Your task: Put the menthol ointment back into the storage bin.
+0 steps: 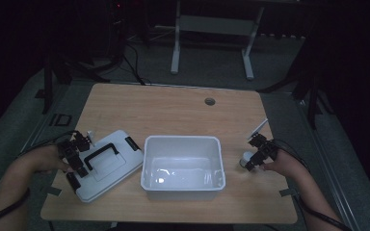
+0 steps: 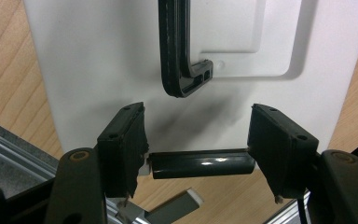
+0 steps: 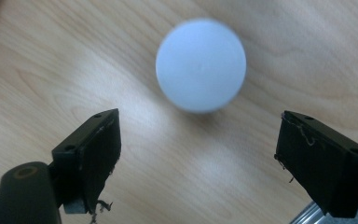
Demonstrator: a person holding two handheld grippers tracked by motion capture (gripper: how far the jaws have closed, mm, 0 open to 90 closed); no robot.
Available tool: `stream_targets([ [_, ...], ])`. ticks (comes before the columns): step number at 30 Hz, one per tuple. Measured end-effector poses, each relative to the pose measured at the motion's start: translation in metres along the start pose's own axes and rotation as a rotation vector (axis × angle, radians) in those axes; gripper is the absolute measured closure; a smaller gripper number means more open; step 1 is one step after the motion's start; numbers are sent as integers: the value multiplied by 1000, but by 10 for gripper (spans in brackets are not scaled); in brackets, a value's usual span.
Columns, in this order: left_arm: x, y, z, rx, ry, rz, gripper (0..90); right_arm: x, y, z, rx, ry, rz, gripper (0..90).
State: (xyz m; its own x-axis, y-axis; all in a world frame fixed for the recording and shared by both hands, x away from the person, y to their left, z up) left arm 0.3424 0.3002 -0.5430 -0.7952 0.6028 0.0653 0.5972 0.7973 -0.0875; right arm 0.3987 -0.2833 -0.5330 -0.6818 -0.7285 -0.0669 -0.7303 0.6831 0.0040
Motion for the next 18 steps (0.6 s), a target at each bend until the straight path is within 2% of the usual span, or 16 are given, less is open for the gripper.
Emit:
stream_targets([
  [5,-1,-1,2,4,3,1,367,-13,-2,-1,17,-6,6,137],
  [10,-1,-1,4,3,6,5,367,-23,-2,5,12,7,-8,145],
  [15,1,0,3,2,6,4,367,-24,-4,12,24,42,-7,159],
  [18,1,0,4,-2,9,5,367,-24,-5,15,31,39,-9,216],
])
Point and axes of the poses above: each handheld gripper's, and its own axes: z roughly forward along the jaws, x roughly out of its underside, y roughly to its left, the point moved 6 cm from there along z, roughly forward along the jaws, and after that the axes turned 10 degrees about -z, right-handed, at the moved point
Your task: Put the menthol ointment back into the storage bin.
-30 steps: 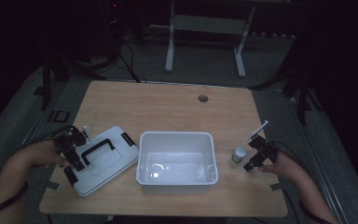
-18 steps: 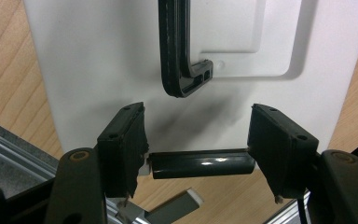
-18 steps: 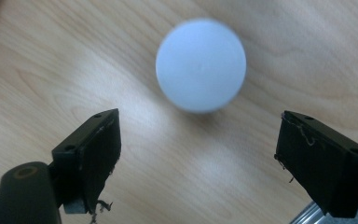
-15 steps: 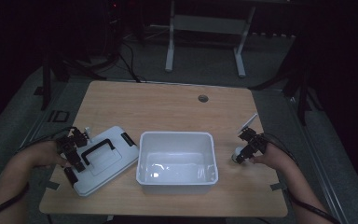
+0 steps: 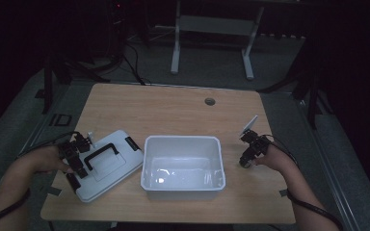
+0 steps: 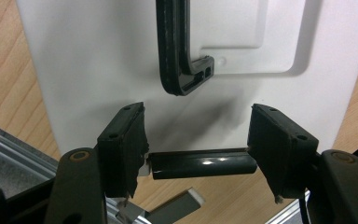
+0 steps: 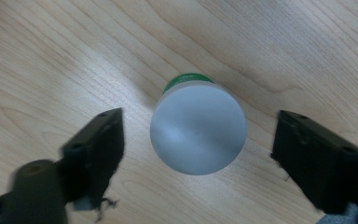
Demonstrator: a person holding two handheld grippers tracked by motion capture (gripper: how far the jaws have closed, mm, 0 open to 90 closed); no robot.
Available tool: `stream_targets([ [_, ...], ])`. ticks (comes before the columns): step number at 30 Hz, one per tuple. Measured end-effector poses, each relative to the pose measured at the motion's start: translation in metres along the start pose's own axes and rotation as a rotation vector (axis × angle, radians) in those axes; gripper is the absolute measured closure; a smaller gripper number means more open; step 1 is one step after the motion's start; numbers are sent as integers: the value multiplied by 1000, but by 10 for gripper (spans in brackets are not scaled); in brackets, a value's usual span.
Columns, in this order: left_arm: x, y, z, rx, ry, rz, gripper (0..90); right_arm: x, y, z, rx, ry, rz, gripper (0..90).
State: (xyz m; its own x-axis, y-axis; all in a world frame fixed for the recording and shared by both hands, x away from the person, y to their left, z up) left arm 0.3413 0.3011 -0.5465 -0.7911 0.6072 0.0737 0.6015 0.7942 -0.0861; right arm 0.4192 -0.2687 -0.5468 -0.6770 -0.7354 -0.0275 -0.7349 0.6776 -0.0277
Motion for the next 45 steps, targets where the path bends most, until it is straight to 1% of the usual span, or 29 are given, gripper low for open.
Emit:
stream_targets([
  [2,0,0,1,0,1,-1,367,1,0,2,0,7,-3,243],
  [5,0,-1,2,2,3,1,367,1,0,4,-5,21,-3,310],
  [9,0,0,3,1,7,-1,367,0,2,6,-13,25,-13,410],
  [11,0,0,4,5,9,-4,367,0,2,6,-4,28,-16,455],
  [15,1,0,5,7,8,-6,367,-2,1,7,-7,26,-13,464],
  [16,1,0,6,7,9,-6,367,-2,1,7,-7,28,-17,489],
  [19,1,0,5,5,12,-6,367,-3,2,6,11,29,-39,498],
  [22,1,0,5,8,10,-7,367,-2,5,4,15,33,-77,500],
  [23,1,0,5,8,10,-7,367,-2,5,4,15,33,-77,500],
  [24,1,0,5,7,11,-5,367,-1,7,0,11,31,-115,500],
  [25,1,0,4,7,12,-4,367,0,8,-2,10,33,-126,500],
  [28,1,0,4,6,12,-3,367,4,13,-8,-3,36,-190,500],
  [30,1,1,3,3,14,-2,367,6,15,-12,8,42,-235,500],
  [33,1,0,2,3,13,-5,367,9,20,-19,15,46,-283,501],
  [35,1,0,1,3,13,-4,367,10,21,-21,13,45,-289,501],
  [36,1,0,1,2,12,-4,367,12,24,-25,20,48,-305,501],
  [39,0,0,0,2,12,-4,367,14,28,-31,20,51,-332,501],
  [42,0,-1,0,3,15,-3,367,16,33,-38,31,51,-362,501],
  [45,0,-1,0,6,15,-3,367,18,39,-47,35,51,-386,501],
])
Point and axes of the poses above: each handheld gripper's, and its own axes: z roughly forward along the jaws, x roughly out of its underside, y roughly to its left, the point moved 6 cm from there along z, roughly forward along the jaws, and after that the axes turned 10 degrees about -z, right-handed, at the moved point
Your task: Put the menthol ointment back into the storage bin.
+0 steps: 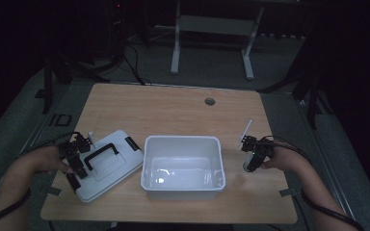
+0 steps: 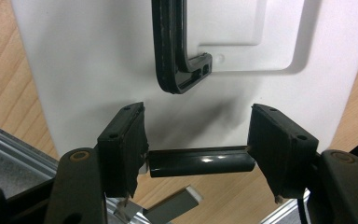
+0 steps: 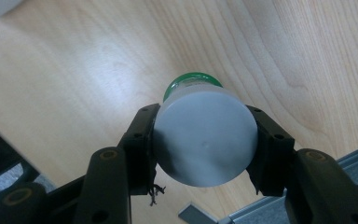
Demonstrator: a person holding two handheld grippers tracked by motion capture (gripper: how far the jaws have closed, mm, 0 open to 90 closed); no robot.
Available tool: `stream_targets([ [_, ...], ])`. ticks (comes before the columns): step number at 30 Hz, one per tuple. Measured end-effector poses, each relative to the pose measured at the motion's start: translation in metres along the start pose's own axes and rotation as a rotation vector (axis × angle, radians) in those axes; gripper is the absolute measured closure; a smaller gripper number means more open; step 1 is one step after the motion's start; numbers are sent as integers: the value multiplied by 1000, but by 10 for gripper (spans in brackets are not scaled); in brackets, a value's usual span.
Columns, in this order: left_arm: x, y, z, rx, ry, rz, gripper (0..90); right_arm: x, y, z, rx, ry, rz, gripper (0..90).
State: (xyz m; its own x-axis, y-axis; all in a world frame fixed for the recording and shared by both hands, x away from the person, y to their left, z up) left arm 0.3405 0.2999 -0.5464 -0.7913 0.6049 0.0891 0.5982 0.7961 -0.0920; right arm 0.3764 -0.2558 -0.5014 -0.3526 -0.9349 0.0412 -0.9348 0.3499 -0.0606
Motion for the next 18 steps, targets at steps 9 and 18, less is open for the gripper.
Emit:
stream_targets([
  [9,0,-2,0,12,6,-2,367,-1,17,-38,19,-25,-50,501],
  [18,0,-3,-1,10,10,2,367,-6,38,-75,21,-52,-148,501],
])
Point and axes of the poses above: each handheld gripper's, and its own axes: z roughly forward along the jaws, x roughly out of its underside, y roughly to its left, the point moved 6 cm from there along z, roughly forward along the jaws, and after that the axes turned 10 degrees about -z, right-handed, at the moved point
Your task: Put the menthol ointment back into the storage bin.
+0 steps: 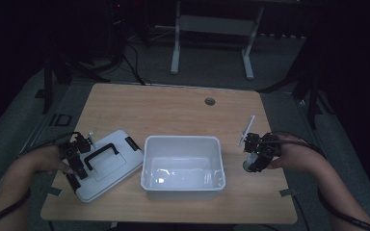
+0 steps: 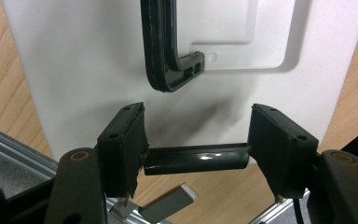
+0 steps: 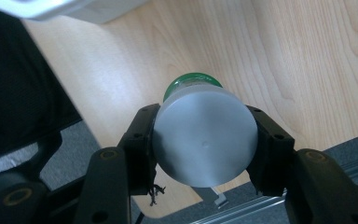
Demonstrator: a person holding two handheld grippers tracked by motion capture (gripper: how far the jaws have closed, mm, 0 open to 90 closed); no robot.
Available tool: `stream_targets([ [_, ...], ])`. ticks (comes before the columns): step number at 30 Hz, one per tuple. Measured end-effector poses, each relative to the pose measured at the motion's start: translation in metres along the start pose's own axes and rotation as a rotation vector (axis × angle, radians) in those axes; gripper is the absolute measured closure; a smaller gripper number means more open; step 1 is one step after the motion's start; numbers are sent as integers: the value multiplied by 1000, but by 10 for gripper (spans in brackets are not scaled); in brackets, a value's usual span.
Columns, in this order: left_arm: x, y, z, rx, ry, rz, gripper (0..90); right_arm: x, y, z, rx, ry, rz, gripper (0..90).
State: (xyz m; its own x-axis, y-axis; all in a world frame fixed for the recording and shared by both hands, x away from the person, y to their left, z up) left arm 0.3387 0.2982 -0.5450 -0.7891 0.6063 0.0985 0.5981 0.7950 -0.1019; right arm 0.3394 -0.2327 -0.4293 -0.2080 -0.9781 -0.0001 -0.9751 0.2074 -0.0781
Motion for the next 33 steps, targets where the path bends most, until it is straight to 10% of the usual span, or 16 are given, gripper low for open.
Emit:
stream_targets([
  [15,-1,-1,0,-8,0,5,367,-40,23,-47,22,-39,-157,501],
  [33,2,1,1,-23,2,5,367,-100,45,-37,5,-44,-310,501],
])
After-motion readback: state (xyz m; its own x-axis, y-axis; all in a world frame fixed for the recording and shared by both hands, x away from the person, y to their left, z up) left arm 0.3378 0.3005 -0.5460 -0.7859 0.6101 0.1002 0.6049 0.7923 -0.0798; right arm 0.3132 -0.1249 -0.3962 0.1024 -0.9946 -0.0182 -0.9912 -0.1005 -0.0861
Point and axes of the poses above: each handheld gripper's, and its own axes: z roughly forward along the jaws, x roughly out of its underside, y roughly to its left, the point moved 6 cm from there along z, roughly forward along the jaws, and after that the axes turned 10 degrees about -z, right-handed, at the moved point
